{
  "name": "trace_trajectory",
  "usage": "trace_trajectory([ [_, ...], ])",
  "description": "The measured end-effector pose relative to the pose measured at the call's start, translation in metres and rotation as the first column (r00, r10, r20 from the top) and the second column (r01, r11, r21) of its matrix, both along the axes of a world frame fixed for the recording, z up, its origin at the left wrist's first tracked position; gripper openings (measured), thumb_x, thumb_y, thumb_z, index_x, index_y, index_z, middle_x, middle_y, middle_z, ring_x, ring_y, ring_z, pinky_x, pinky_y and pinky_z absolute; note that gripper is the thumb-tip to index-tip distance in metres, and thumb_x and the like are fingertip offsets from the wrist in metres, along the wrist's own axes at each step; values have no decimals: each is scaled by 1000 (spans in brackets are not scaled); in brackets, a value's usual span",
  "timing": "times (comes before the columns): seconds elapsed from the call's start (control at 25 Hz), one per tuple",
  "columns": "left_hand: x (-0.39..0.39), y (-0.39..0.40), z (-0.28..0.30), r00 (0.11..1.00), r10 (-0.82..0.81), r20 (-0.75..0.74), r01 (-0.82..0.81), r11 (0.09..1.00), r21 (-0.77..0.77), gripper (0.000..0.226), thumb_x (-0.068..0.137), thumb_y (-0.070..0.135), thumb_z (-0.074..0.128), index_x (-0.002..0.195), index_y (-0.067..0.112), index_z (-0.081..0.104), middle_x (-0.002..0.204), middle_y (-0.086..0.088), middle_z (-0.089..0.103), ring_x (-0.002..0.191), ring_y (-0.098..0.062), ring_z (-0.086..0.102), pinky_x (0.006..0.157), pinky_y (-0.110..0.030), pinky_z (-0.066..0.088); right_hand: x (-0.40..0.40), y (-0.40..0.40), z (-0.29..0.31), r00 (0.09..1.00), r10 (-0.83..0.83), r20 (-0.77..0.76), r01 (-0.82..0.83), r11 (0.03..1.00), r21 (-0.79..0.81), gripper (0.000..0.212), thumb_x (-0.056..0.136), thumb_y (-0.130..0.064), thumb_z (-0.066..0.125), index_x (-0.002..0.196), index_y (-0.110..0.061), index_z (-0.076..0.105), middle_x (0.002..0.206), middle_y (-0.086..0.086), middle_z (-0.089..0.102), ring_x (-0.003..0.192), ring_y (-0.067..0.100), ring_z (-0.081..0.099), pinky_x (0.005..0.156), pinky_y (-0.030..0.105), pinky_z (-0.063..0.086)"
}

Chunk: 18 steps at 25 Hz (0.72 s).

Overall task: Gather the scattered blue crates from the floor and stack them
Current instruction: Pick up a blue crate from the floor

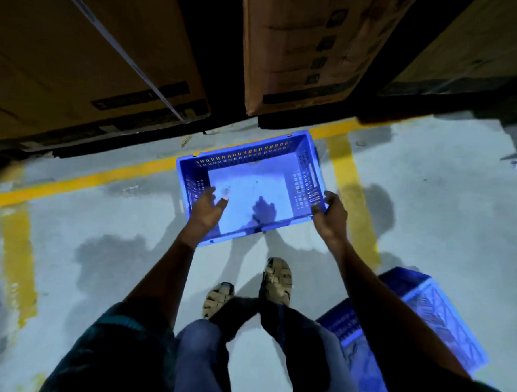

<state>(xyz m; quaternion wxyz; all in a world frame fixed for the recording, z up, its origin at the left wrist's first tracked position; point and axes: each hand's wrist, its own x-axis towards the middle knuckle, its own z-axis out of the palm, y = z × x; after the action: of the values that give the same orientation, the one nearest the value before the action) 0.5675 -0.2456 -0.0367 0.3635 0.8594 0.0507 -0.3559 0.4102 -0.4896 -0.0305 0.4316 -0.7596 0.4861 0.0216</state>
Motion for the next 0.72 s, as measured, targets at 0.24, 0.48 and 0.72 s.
trace_trajectory([
  [0.24,-108,-2,149,914,-400,-67,387,909,-156,41,94,23,64,131,8,57,118,-14,66,109,-26,63,99,-35,48,-106,91,134,977,-214,-17,214,976,24,46,89,-15,62,133,-7,52,129,14,61,118,29,59,97,34,46],
  [0.48,-199,27,266,739,-673,-17,644,715,-272,33,93,22,63,124,9,62,93,-6,67,92,-24,68,87,-31,54,-235,186,250,856,-516,40,516,857,6,49,85,-21,62,131,-8,53,127,12,62,108,27,62,91,31,47],
  [0.72,-280,14,302,628,-777,38,759,601,-250,29,94,20,62,121,10,64,95,-7,69,87,-16,63,82,-23,47,-364,221,267,656,-750,87,750,660,37,46,85,-20,61,128,-7,54,128,12,62,113,28,61,92,39,51],
])
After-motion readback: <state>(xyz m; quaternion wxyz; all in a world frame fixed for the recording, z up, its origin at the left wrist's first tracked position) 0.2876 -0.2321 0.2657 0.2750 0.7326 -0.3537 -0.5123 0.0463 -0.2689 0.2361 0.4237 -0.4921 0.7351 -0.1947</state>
